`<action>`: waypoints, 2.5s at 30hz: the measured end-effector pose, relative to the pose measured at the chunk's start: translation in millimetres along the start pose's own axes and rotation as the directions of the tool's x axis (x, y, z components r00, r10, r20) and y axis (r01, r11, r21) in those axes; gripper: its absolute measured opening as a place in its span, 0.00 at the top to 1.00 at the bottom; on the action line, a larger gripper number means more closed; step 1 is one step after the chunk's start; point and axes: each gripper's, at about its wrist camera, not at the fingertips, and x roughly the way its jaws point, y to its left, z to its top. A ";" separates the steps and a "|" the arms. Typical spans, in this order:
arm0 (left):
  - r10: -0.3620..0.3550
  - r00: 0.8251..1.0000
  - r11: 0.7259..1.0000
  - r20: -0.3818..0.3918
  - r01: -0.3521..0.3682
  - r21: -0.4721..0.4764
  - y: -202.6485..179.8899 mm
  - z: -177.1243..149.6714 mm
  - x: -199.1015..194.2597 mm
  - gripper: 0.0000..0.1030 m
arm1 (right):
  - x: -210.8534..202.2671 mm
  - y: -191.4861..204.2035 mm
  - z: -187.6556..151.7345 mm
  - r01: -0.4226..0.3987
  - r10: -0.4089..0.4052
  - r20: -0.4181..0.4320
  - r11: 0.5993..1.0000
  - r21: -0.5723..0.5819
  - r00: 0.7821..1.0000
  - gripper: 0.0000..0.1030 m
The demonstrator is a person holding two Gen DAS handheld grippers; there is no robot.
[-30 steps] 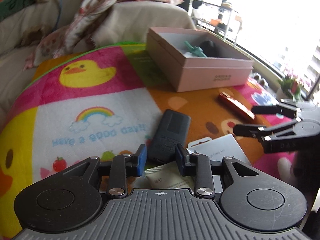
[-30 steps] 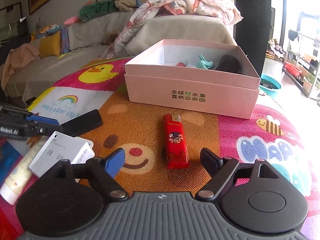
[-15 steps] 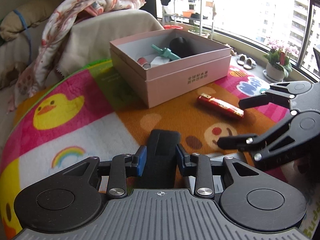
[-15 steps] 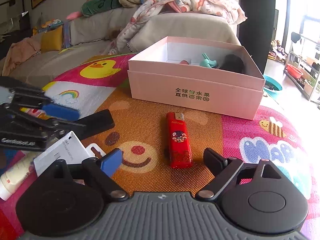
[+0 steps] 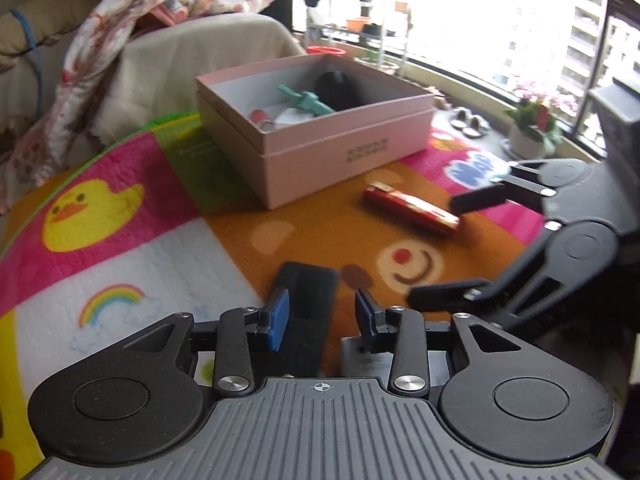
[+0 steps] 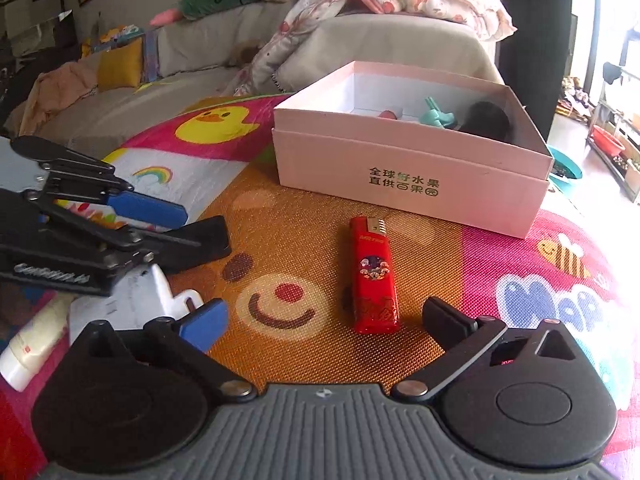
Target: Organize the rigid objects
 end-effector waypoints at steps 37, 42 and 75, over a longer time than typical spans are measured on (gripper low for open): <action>0.093 0.993 0.973 0.077 -0.074 -0.219 26.4 -11.0 -1.9 0.74 | -11.1 -26.9 -0.5 0.230 -0.230 0.014 0.973 -0.014 0.973 0.04; 0.138 0.987 0.961 0.084 -0.113 -0.253 28.7 -12.6 -1.1 0.79 | -11.6 -43.2 4.0 0.417 -0.418 0.020 0.909 0.012 0.908 0.06; 0.082 0.997 0.997 -0.017 -0.082 -0.014 -23.4 20.1 10.5 0.67 | 13.8 -31.3 11.9 0.182 -0.186 0.006 0.966 0.184 0.983 0.00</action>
